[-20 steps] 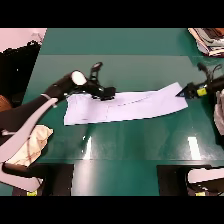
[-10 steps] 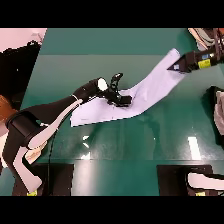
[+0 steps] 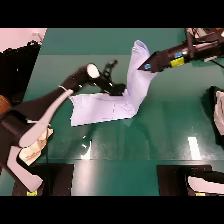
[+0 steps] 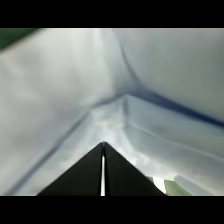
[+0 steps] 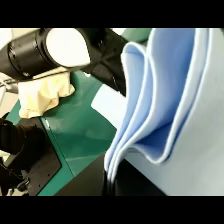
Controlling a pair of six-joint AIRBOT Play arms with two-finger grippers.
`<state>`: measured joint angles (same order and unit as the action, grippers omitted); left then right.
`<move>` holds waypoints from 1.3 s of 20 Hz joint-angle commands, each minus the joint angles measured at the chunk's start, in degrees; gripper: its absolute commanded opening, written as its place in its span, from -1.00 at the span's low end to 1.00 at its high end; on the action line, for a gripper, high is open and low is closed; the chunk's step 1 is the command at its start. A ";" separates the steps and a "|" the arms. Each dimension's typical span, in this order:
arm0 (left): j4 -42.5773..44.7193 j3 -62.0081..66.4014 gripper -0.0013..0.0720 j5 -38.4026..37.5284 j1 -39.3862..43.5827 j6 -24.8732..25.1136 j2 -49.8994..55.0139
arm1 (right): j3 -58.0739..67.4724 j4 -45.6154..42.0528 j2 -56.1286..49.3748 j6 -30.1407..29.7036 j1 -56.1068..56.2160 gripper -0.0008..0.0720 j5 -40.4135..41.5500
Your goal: Fold the shirts.
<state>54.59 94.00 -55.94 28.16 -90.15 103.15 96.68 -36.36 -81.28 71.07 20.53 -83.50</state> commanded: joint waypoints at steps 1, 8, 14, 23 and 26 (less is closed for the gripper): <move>7.98 0.63 -0.90 -4.81 -6.86 -0.04 -6.60 | 0.09 0.39 -1.09 -1.16 6.47 -0.93 6.75; 14.80 0.63 -0.89 -9.07 -25.27 0.15 -24.33 | 0.11 0.26 -14.64 -9.97 26.32 -0.83 25.94; 15.06 0.61 -0.89 -13.97 -29.14 0.20 -27.98 | 0.11 0.24 -21.84 -15.06 29.90 0.24 24.35; 13.97 0.61 -0.89 -17.07 -28.96 0.20 -27.98 | -18.58 0.11 -10.40 -11.45 4.42 -0.18 12.55; 13.97 0.61 -0.89 -16.68 -28.96 0.17 -27.91 | -29.22 0.31 -5.86 -11.04 -5.64 -0.15 16.15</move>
<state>68.62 94.56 -72.36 -0.75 -89.97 75.22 76.18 -36.32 -91.09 59.31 23.42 -69.47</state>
